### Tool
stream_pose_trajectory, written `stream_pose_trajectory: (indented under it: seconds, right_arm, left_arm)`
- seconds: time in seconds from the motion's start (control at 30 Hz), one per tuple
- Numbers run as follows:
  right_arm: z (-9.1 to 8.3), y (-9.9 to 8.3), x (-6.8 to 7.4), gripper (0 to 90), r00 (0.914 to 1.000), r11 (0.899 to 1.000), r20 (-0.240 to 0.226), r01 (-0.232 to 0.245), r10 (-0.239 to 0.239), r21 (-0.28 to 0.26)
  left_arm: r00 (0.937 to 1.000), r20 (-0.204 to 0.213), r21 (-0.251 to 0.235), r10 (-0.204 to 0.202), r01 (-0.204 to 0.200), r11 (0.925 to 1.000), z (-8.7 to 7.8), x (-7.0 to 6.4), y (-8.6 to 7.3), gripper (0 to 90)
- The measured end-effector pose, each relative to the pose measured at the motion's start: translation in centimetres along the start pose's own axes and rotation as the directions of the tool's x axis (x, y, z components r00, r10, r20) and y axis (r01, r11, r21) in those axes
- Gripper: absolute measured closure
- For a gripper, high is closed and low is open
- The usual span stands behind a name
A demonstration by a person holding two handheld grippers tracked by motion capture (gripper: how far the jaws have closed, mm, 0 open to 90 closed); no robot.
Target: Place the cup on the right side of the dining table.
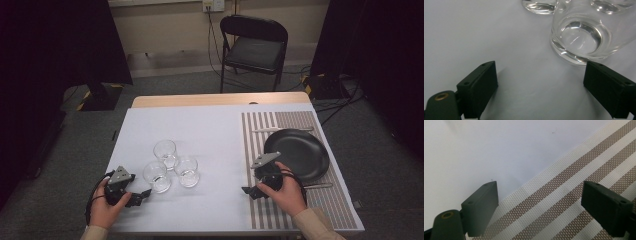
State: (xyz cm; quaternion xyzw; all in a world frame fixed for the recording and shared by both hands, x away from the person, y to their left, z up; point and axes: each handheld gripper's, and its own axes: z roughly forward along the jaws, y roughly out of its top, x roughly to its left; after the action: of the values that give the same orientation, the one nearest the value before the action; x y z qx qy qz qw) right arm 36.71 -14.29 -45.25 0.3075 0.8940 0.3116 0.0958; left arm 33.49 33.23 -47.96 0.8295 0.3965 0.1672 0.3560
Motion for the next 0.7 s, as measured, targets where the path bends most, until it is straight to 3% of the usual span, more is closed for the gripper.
stream_pose_trajectory:
  seconds: [0.7]
  right_arm:
    - [-0.1,2.0,0.7,13.4,0.9977,0.997,-0.033,0.061,-0.06,0.039]
  left_arm:
    - [1.0,0.007,0.006,0.005,-0.005,1.0,0.0,0.0,0.0,10.2]
